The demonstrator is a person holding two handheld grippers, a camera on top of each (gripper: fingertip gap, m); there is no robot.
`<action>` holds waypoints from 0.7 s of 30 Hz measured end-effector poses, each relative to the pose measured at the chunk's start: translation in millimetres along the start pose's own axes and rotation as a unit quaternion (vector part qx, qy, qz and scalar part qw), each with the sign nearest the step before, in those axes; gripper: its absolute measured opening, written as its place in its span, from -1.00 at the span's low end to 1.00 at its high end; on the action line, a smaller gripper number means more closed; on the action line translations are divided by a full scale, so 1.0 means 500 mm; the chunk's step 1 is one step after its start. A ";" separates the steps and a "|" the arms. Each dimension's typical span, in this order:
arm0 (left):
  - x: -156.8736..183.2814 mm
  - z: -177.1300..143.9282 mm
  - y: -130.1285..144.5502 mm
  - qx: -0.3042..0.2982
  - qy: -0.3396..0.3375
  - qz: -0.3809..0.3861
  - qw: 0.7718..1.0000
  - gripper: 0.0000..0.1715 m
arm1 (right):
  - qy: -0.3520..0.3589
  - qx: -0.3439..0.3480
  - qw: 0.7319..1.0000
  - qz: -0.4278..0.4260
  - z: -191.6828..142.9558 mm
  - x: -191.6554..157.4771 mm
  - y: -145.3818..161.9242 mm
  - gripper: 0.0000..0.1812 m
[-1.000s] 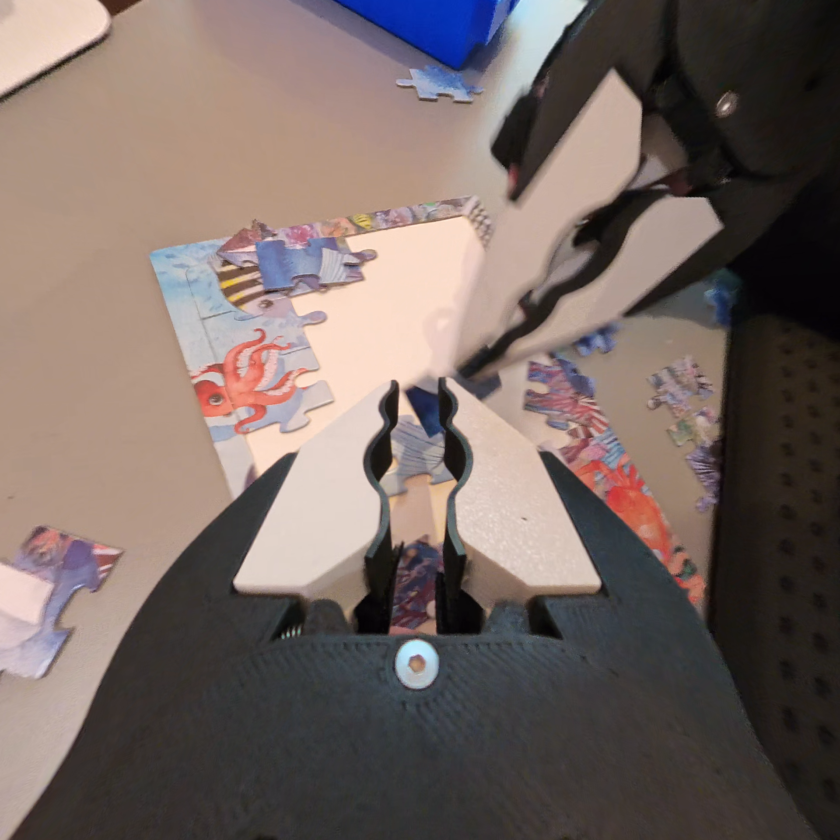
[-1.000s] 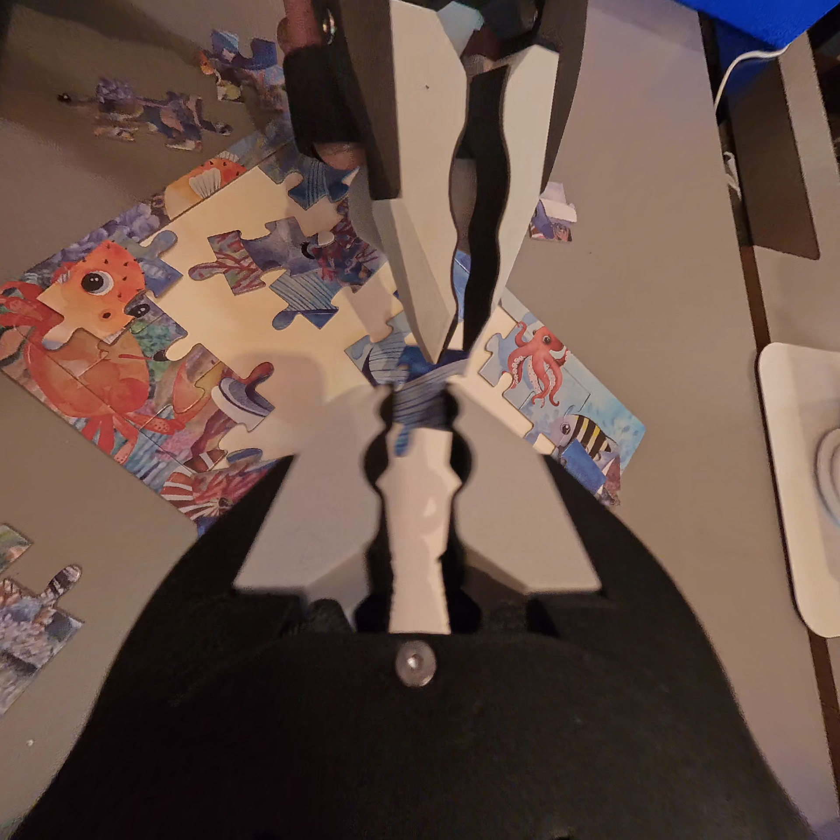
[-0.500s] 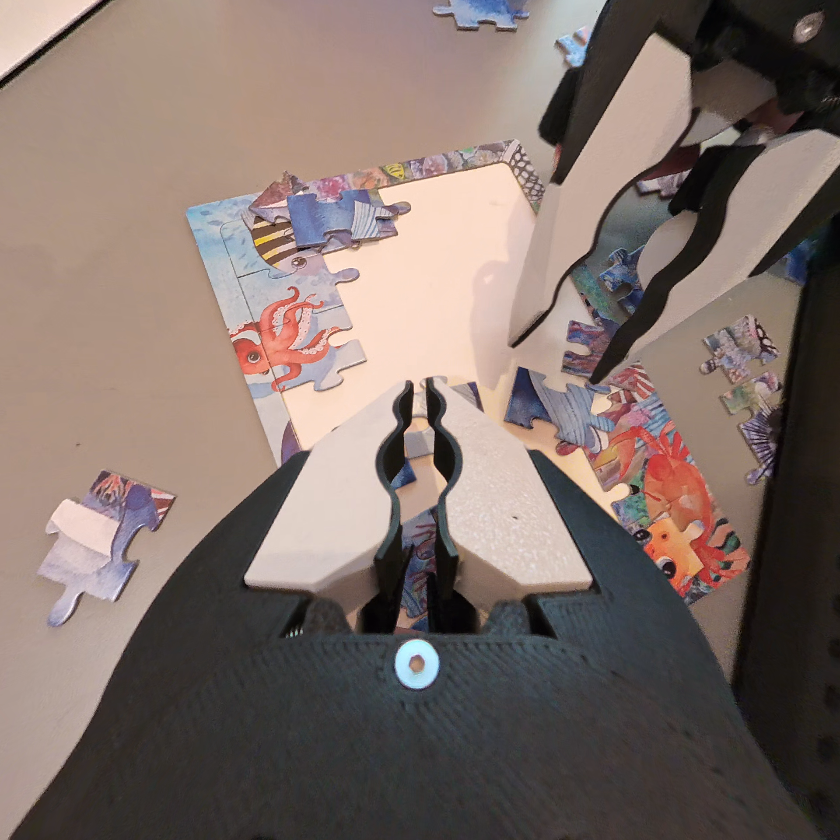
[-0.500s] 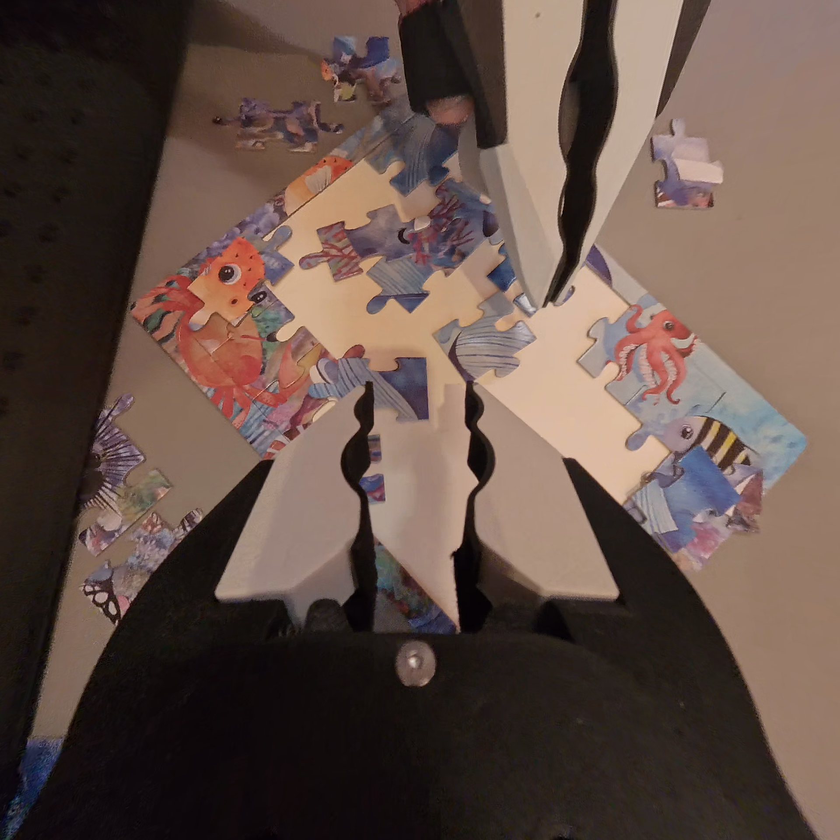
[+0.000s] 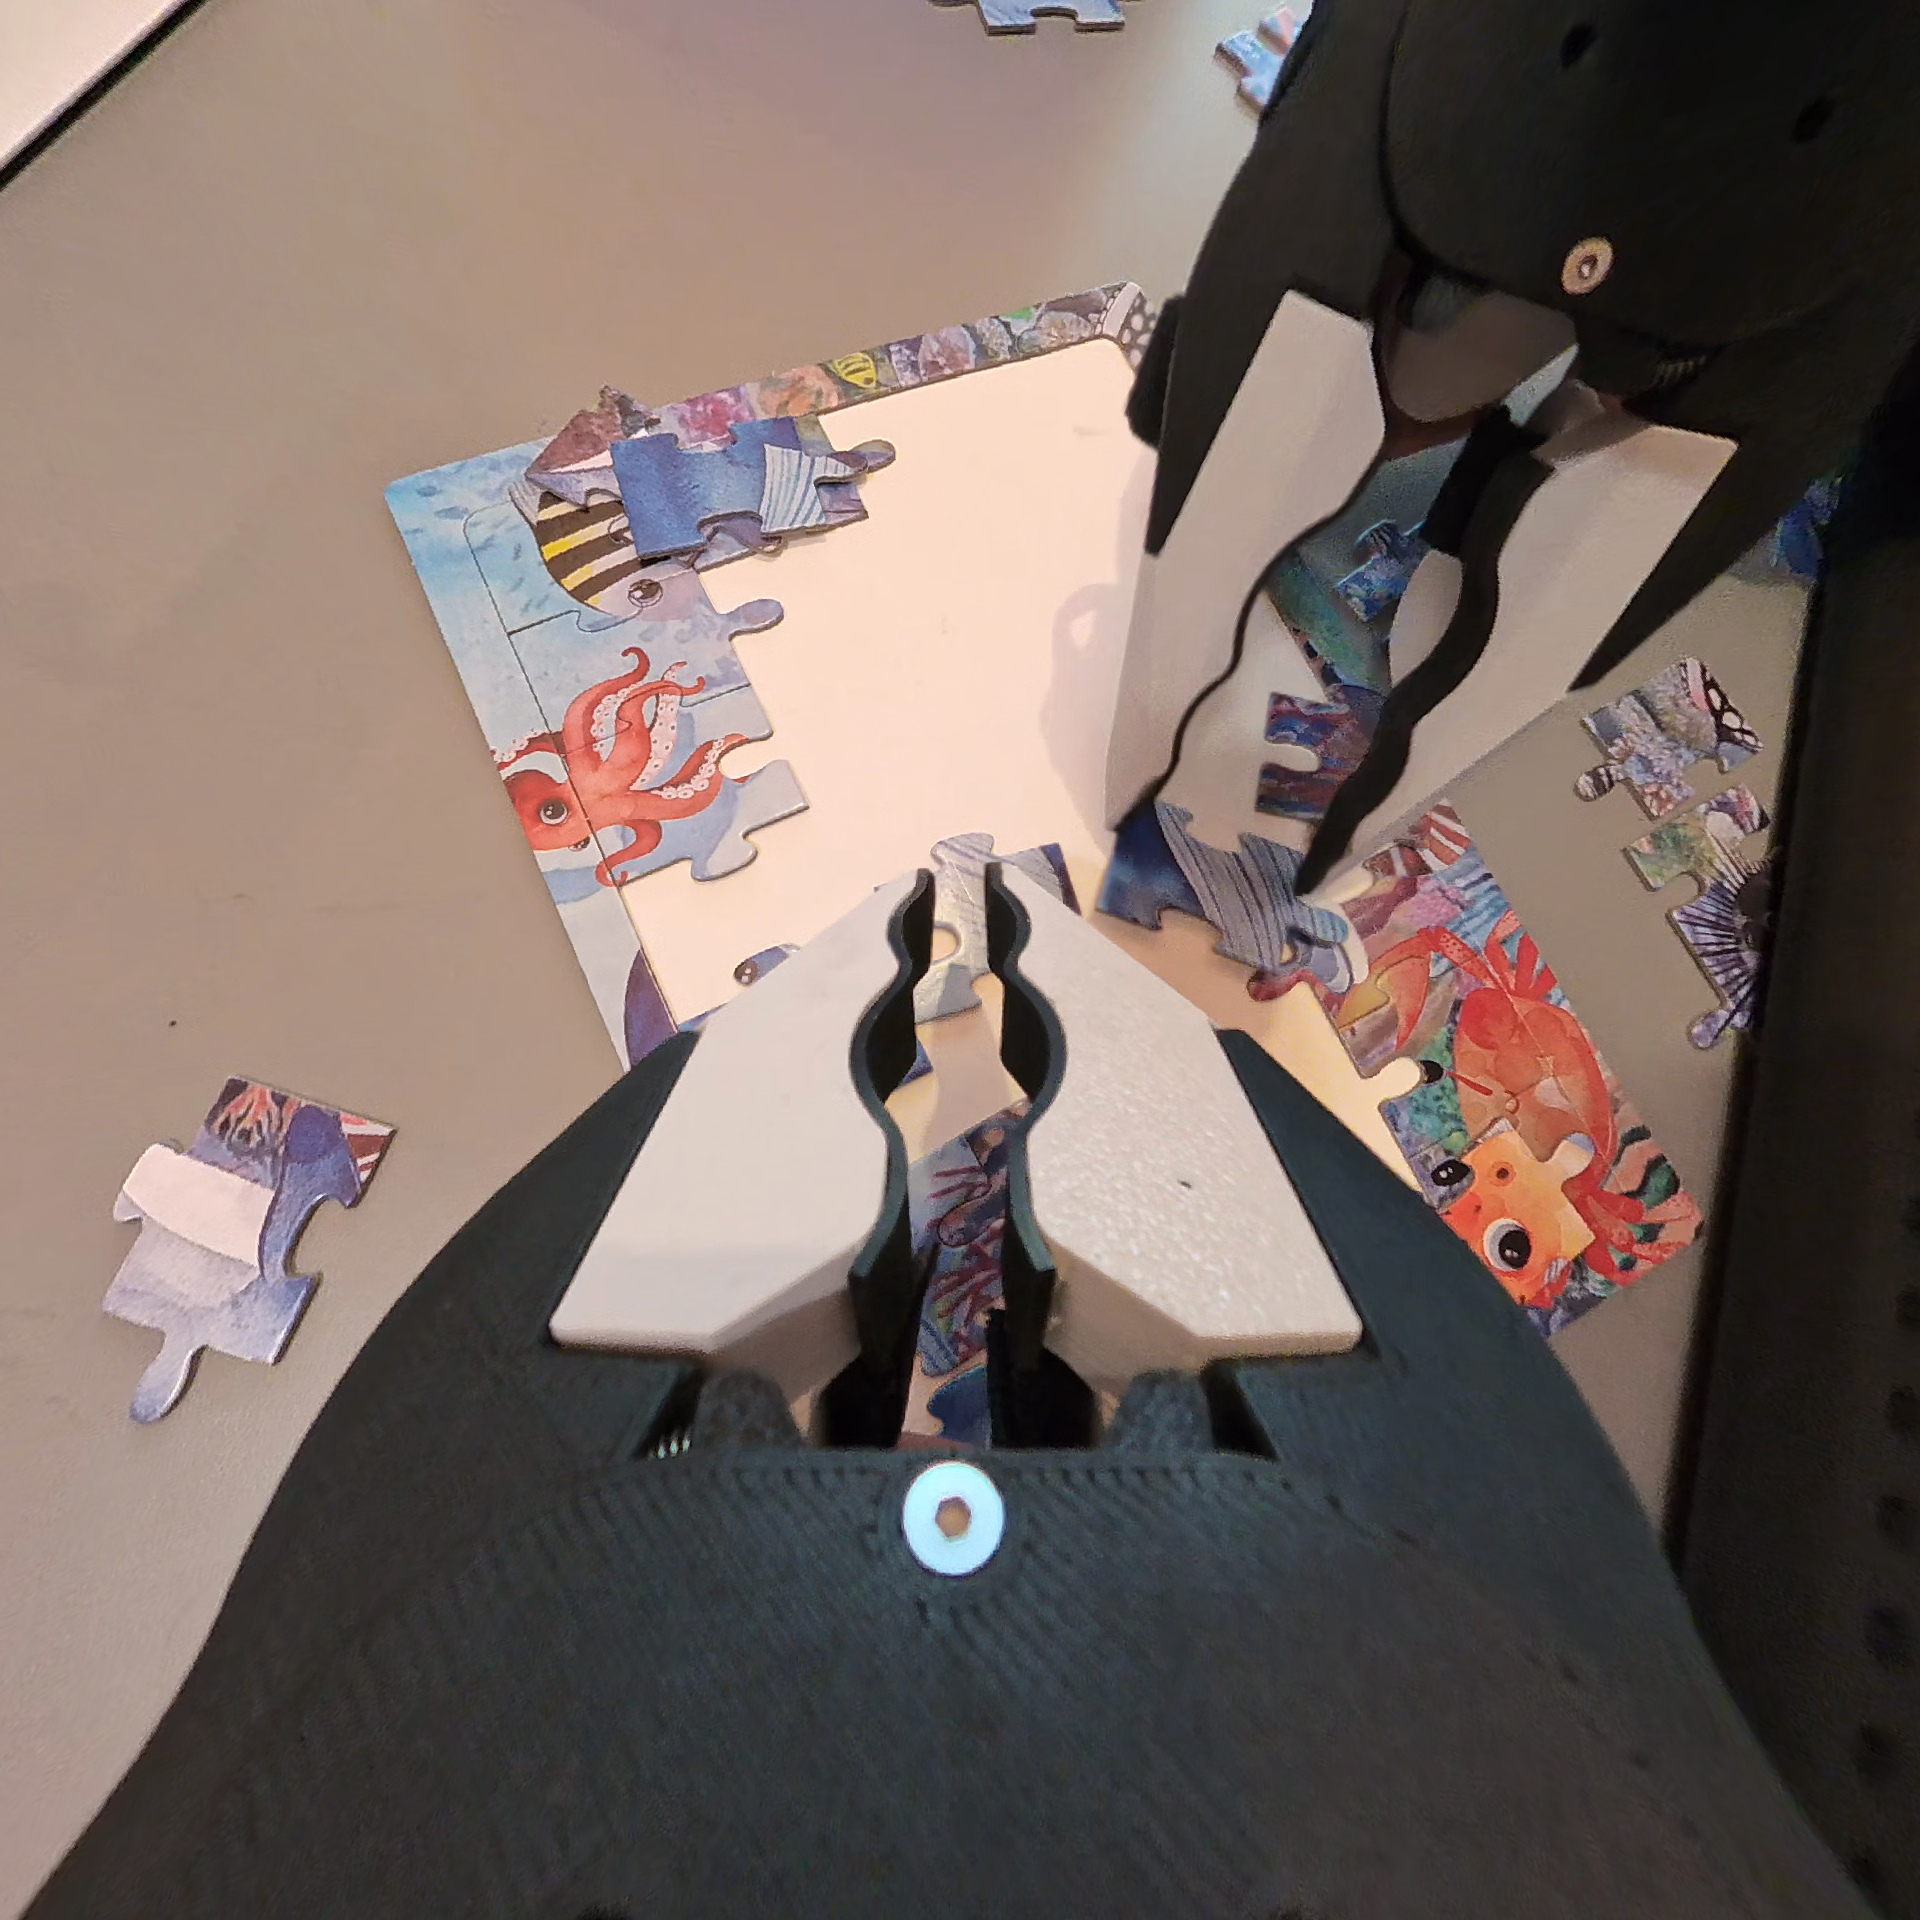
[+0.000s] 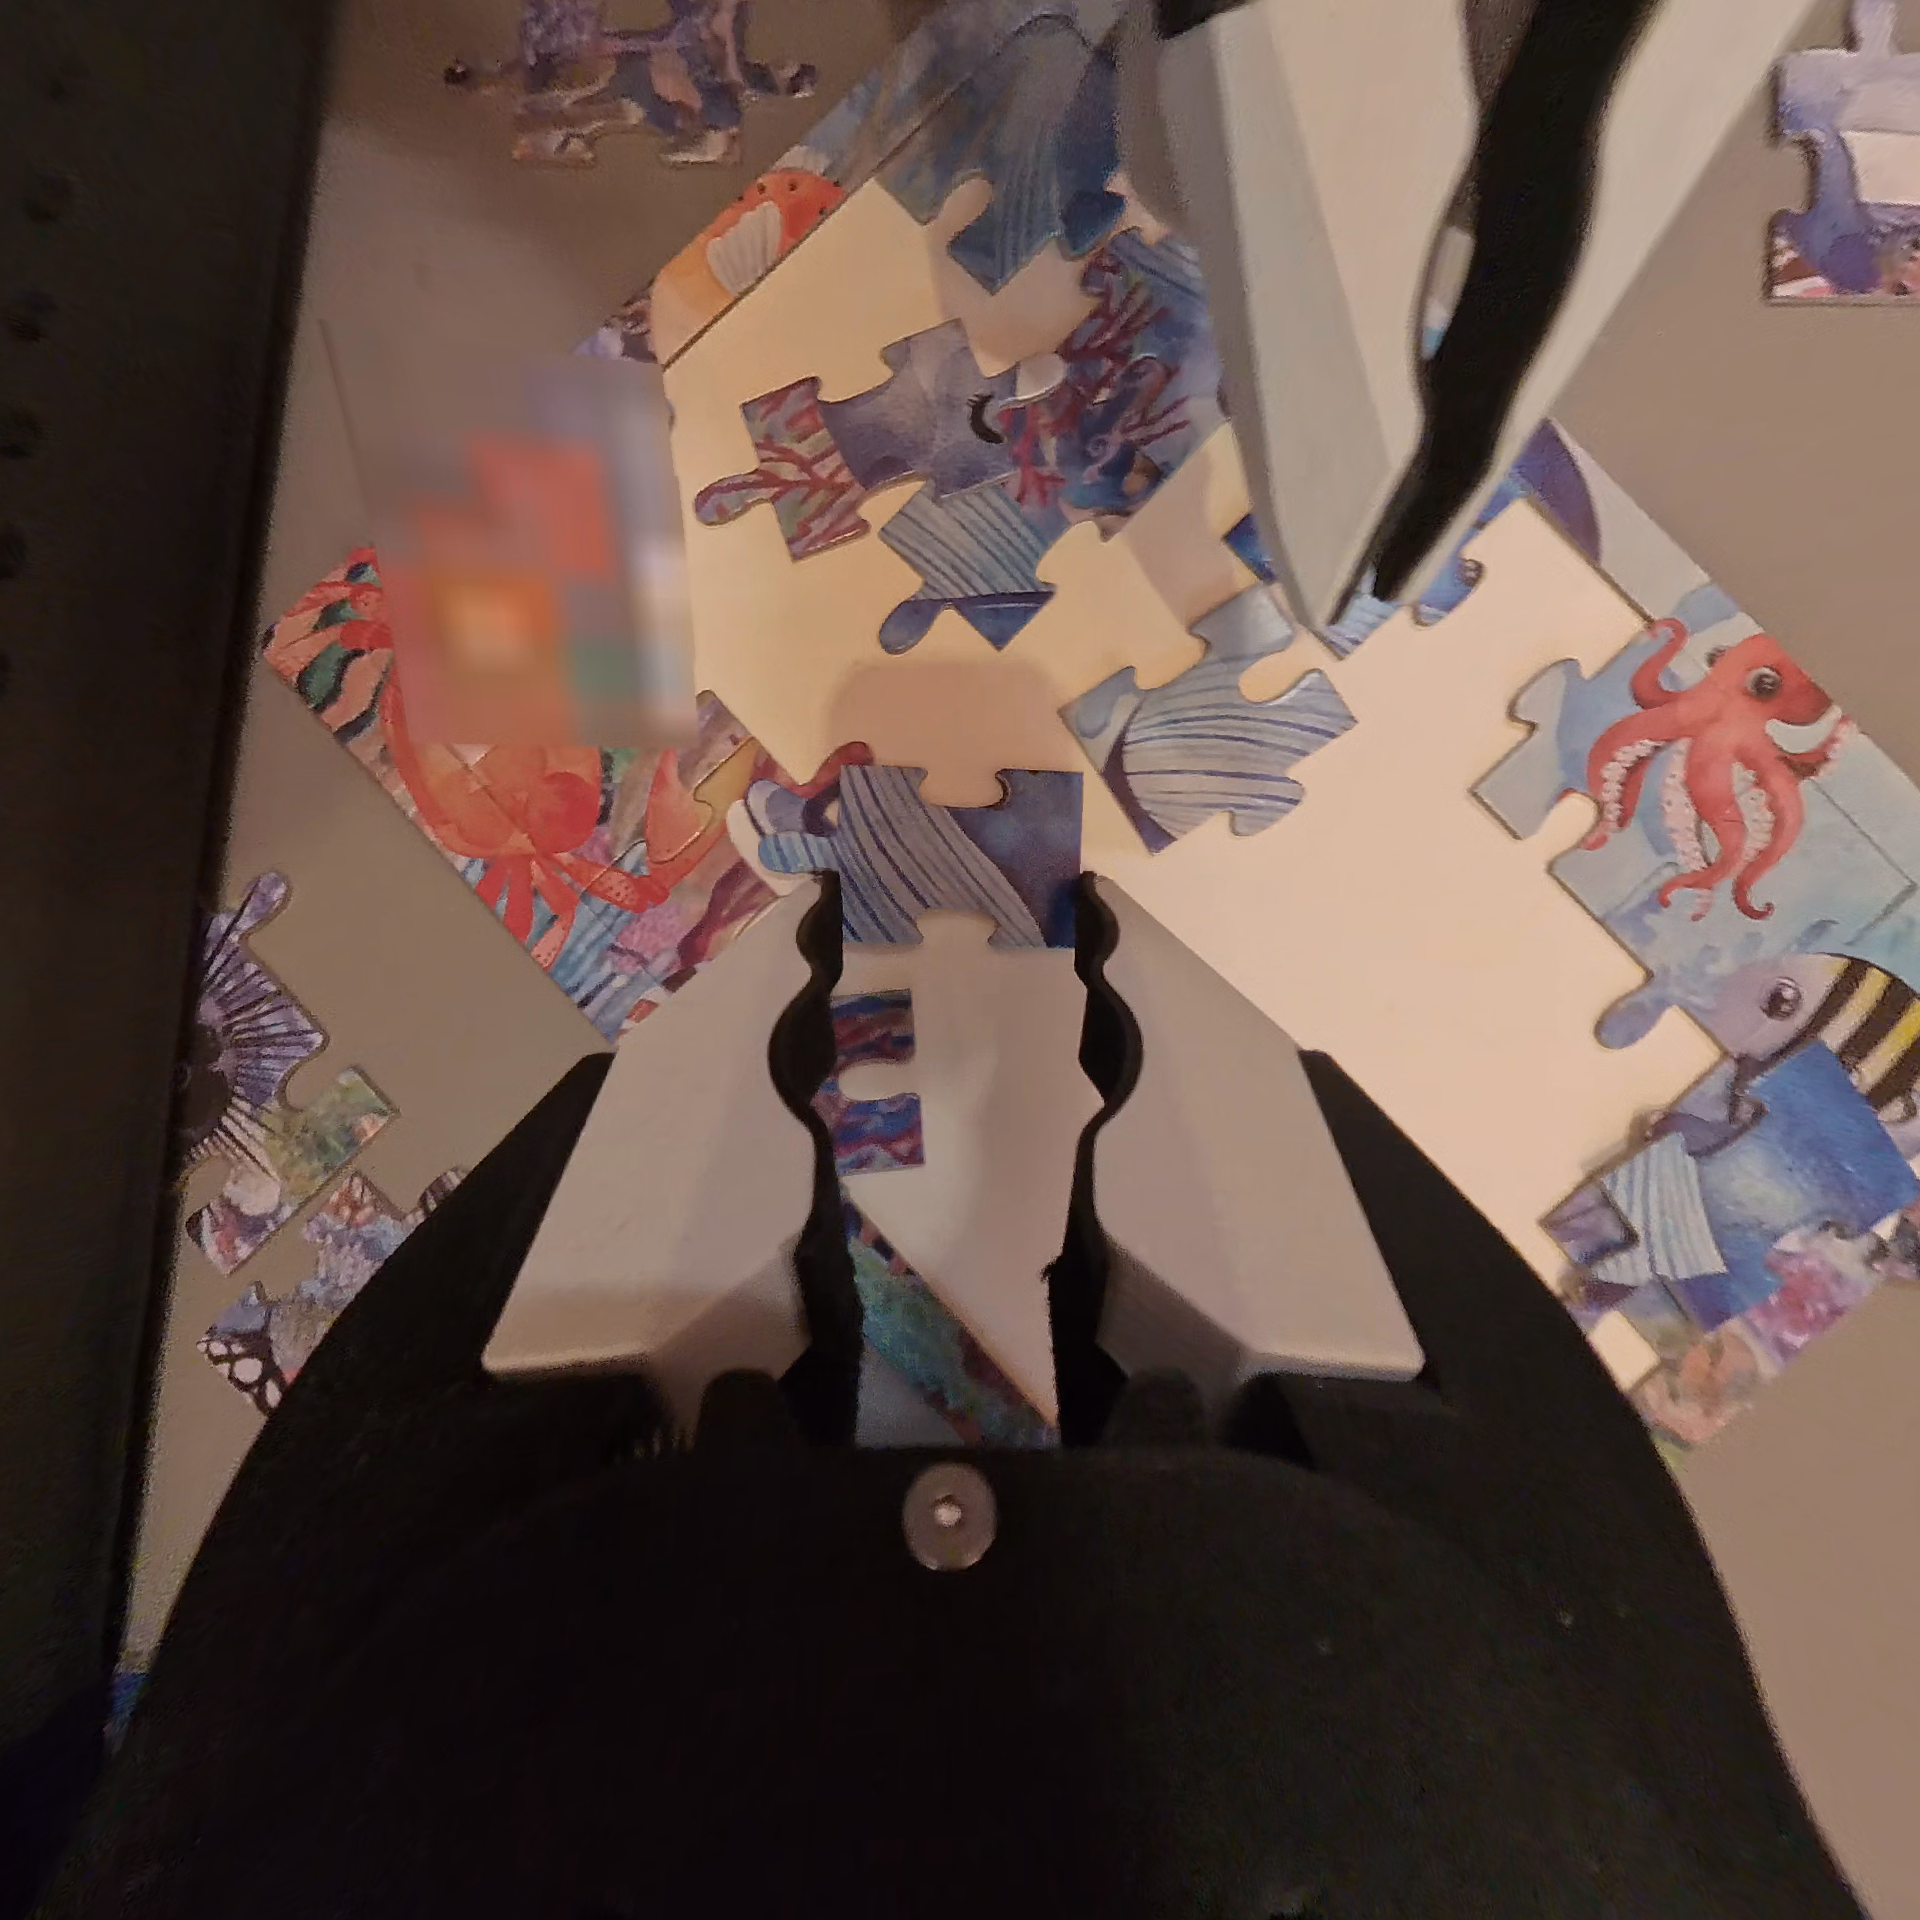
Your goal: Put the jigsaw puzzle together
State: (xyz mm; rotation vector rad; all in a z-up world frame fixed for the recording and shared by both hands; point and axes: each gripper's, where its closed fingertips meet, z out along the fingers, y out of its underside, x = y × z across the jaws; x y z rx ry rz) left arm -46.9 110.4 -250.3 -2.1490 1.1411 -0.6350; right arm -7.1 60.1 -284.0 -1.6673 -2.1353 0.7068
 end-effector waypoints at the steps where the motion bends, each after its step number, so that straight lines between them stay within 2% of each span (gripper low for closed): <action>1: 0.000 -0.001 0.001 0.001 0.001 -0.001 1.000 -0.89 | 0.006 0.004 1.000 0.005 -0.004 0.007 -0.002 -0.52; 7: 0.009 -0.010 -0.012 0.041 0.052 -0.053 0.996 -0.65 | 0.108 0.066 0.991 0.035 -0.057 0.090 -0.026 -0.52; 11: 0.017 0.000 -0.016 0.051 0.075 -0.071 0.993 -0.64 | 0.153 0.105 0.982 0.032 -0.089 0.118 -0.044 -0.52; 16: 0.046 0.009 -0.044 0.077 0.112 -0.077 0.988 -0.77 | 0.188 0.125 0.974 0.009 -0.107 0.124 -0.067 -0.52; 17: 0.045 0.007 -0.051 0.087 0.114 -0.080 0.986 -0.87 | 0.191 0.121 0.974 0.006 -0.107 0.124 -0.066 -0.53; 19: 0.049 0.000 -0.064 0.106 0.129 -0.089 0.982 -0.94 | 0.195 0.126 0.973 0.004 -0.109 0.124 -0.071 -0.52; 21: 0.044 0.001 -0.060 0.102 0.116 -0.075 0.985 -0.97 | 0.204 0.127 0.971 -0.002 -0.114 0.128 -0.071 -0.60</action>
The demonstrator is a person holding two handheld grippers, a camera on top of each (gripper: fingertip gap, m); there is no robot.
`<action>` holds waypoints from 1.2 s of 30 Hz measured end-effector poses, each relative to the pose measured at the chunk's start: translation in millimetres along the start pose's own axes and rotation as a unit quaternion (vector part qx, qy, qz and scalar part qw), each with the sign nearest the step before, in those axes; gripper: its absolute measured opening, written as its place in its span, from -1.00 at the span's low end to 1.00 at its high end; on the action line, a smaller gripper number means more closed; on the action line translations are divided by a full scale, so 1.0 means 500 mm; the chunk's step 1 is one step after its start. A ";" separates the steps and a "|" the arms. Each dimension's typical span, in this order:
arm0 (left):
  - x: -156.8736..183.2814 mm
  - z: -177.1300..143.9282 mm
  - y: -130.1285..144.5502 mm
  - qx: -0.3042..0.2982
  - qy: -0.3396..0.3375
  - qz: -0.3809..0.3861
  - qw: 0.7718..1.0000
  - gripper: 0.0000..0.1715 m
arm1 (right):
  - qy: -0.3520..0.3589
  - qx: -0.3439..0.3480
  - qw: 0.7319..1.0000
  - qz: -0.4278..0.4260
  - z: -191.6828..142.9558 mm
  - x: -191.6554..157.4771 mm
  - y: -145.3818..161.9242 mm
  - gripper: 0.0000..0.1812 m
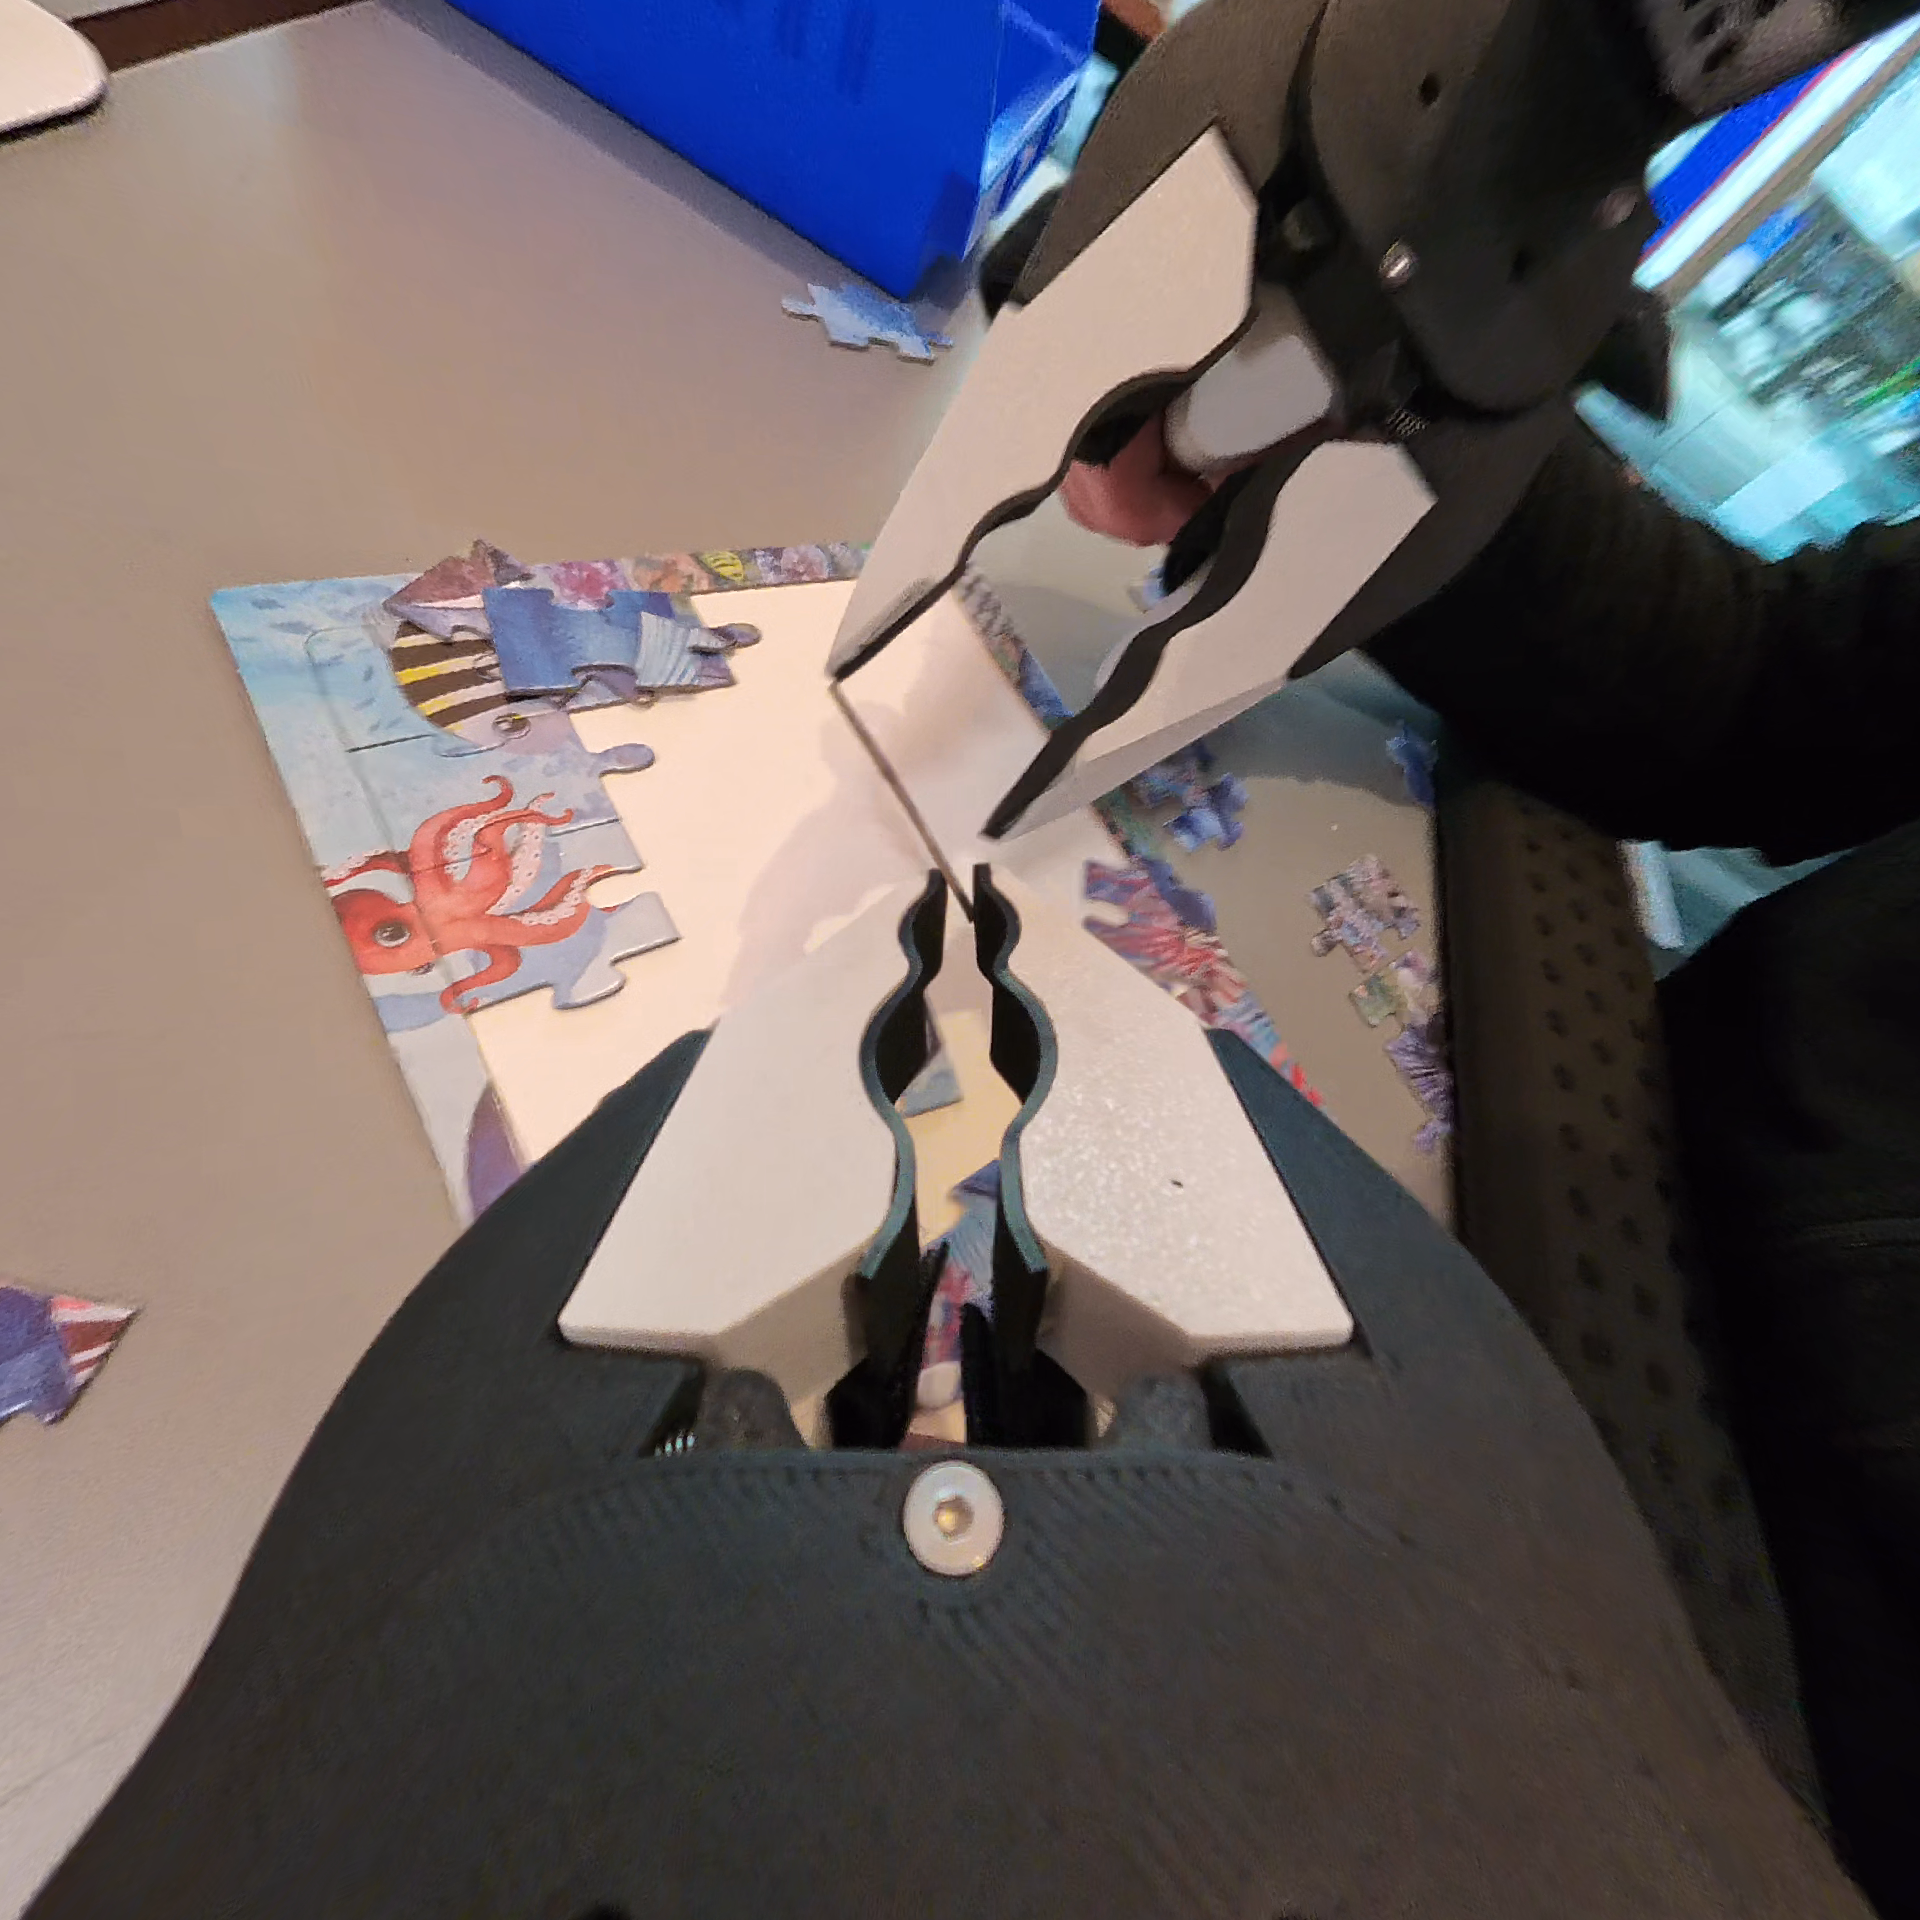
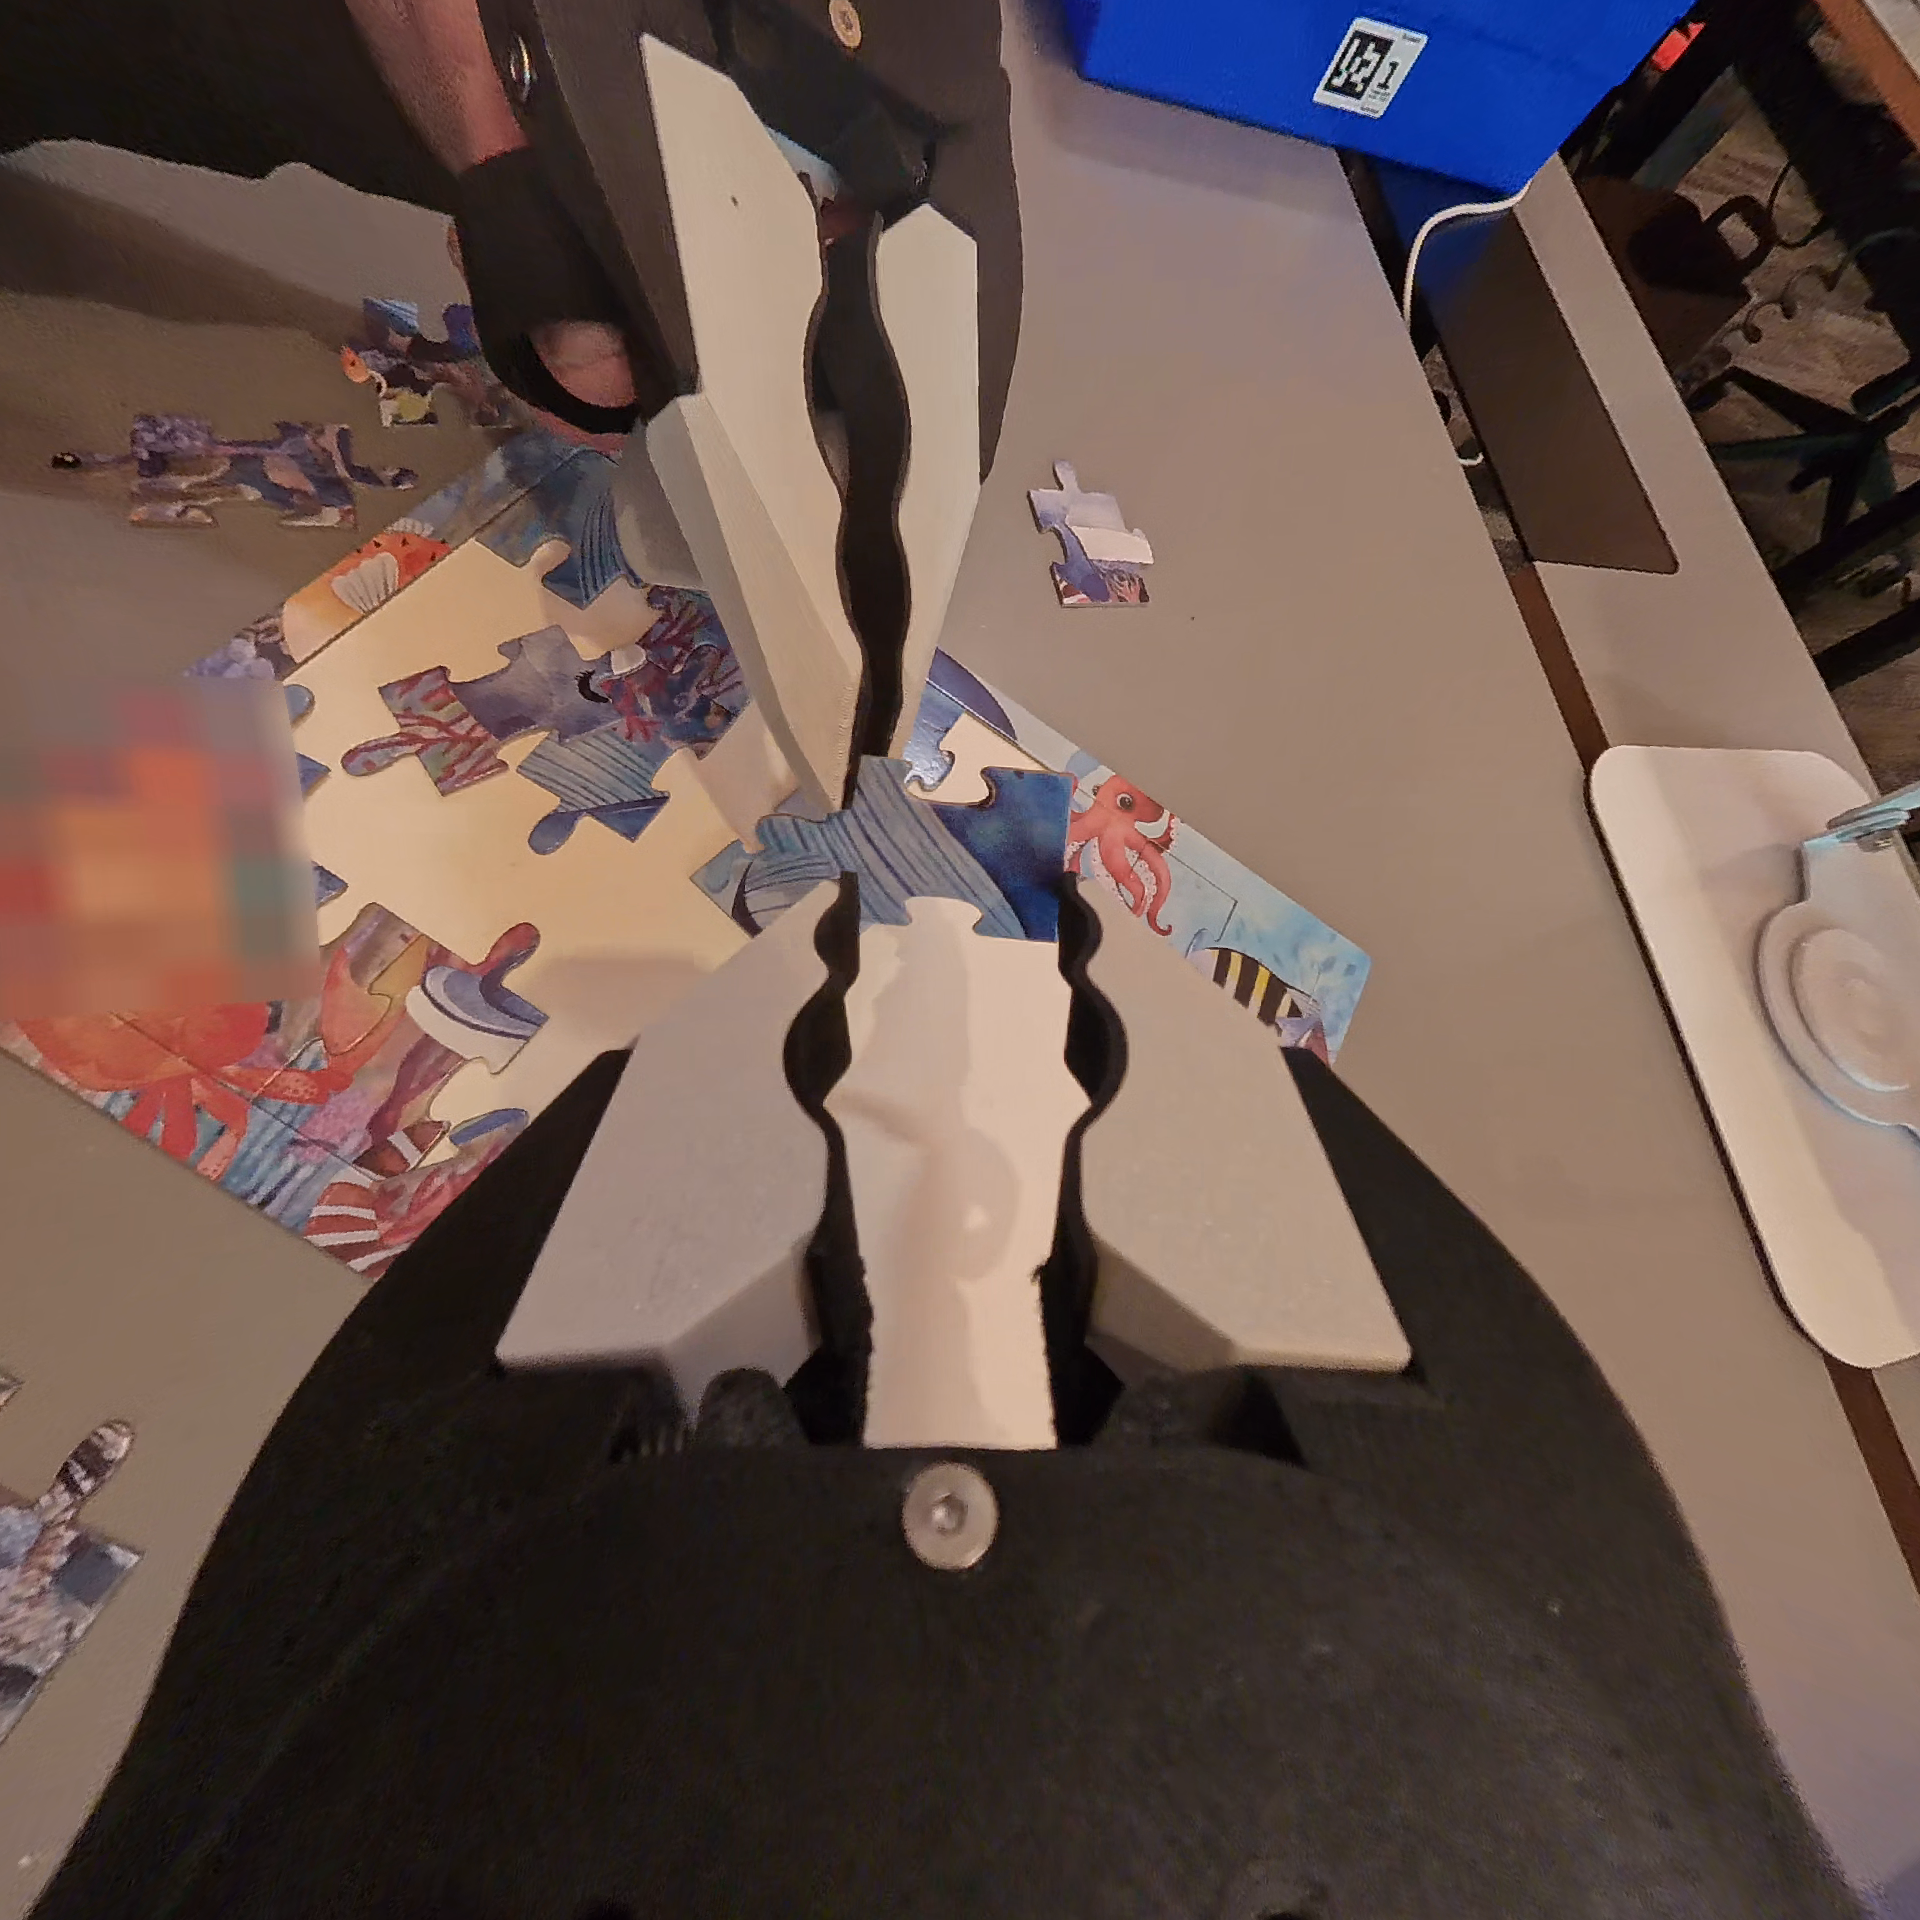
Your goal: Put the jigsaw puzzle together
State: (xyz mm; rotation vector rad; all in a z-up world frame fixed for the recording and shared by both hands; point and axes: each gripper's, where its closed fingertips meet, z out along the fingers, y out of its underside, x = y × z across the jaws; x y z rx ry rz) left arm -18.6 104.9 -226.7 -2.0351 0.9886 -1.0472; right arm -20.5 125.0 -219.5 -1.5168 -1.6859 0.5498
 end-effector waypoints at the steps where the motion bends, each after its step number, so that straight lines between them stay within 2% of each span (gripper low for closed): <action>1: -0.011 0.000 0.008 -0.013 -0.020 0.009 1.000 -1.00 | -0.003 0.002 1.000 0.001 -0.003 0.000 0.000 -0.60; 4: -0.013 -0.004 0.019 -0.033 -0.031 0.026 0.999 -1.00 | -0.006 0.008 1.000 0.002 -0.011 0.002 -0.003 -0.60; 9: -0.005 0.000 0.060 -0.111 -0.057 0.089 0.988 -1.00 | -0.038 0.009 0.999 -0.027 -0.007 -0.035 -0.014 -0.59; 13: 0.011 0.007 0.080 -0.146 -0.054 0.125 0.980 -1.00 | -0.068 -0.048 0.996 -0.041 0.016 -0.064 0.024 -0.93; 19: -0.002 0.007 0.080 -0.154 -0.081 0.147 0.974 -0.98 | -0.100 -0.062 0.993 -0.022 0.018 -0.079 0.037 -1.00; 23: -0.011 0.008 0.065 -0.134 -0.091 0.144 0.976 -0.97 | -0.112 -0.068 0.991 0.024 0.020 -0.074 0.045 -1.00; 28: -0.055 0.006 0.035 -0.100 -0.153 0.141 0.973 -0.94 | -0.099 -0.086 0.984 0.119 0.032 -0.042 0.071 -1.00; 32: -0.067 -0.003 0.040 -0.110 -0.172 0.147 0.968 -0.87 | -0.105 -0.077 0.972 0.196 0.043 -0.032 0.074 -1.00; 36: -0.077 -0.008 0.071 -0.151 -0.180 0.144 0.961 -0.82 | -0.118 -0.071 0.959 0.249 0.047 -0.033 0.072 -1.00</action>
